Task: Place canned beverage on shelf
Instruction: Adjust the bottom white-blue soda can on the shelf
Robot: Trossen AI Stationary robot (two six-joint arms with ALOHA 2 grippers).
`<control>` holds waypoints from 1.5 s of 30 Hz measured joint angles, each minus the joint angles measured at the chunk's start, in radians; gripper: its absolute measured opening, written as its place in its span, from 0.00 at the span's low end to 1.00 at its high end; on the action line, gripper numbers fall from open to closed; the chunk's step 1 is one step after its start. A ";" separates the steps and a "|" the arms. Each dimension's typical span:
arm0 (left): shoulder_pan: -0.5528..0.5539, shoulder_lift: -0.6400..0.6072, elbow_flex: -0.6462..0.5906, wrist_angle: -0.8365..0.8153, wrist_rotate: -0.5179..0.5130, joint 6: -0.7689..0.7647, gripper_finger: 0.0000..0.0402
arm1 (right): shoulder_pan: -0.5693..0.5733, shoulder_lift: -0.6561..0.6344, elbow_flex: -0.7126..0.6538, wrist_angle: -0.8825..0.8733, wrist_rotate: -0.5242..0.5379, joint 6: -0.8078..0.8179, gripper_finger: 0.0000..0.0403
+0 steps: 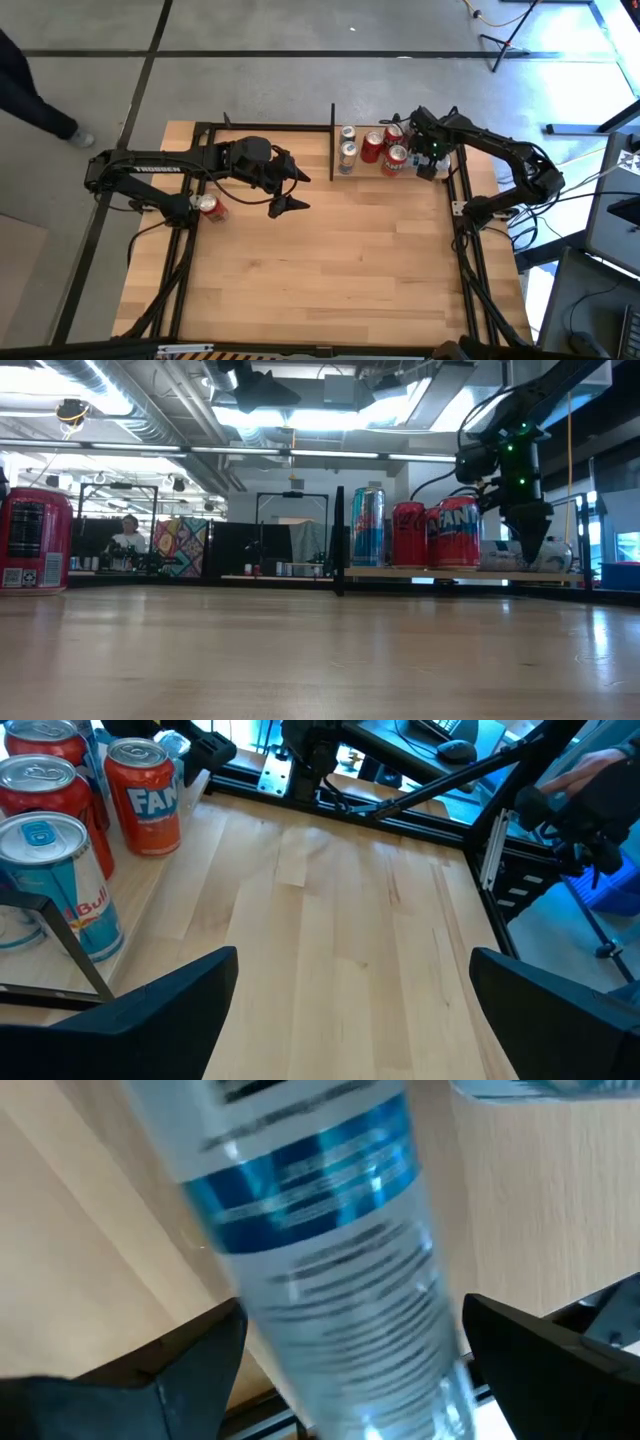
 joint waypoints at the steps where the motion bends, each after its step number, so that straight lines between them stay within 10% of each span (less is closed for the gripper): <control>1: 0.000 0.000 0.000 0.000 -0.001 0.000 0.99 | 0.000 0.000 -0.008 0.009 0.000 -0.006 0.90; 7: 0.000 0.000 0.000 0.001 -0.004 0.000 0.99 | 0.000 0.000 -0.019 0.034 0.001 -0.022 0.83; 14: 0.000 0.000 0.000 0.000 -0.006 0.000 0.99 | 0.000 -0.001 -0.018 0.033 0.009 -0.042 0.53; 45: 0.000 0.000 0.000 0.013 -0.077 -0.003 0.99 | 0.002 -0.159 0.442 -0.239 -0.138 0.106 0.54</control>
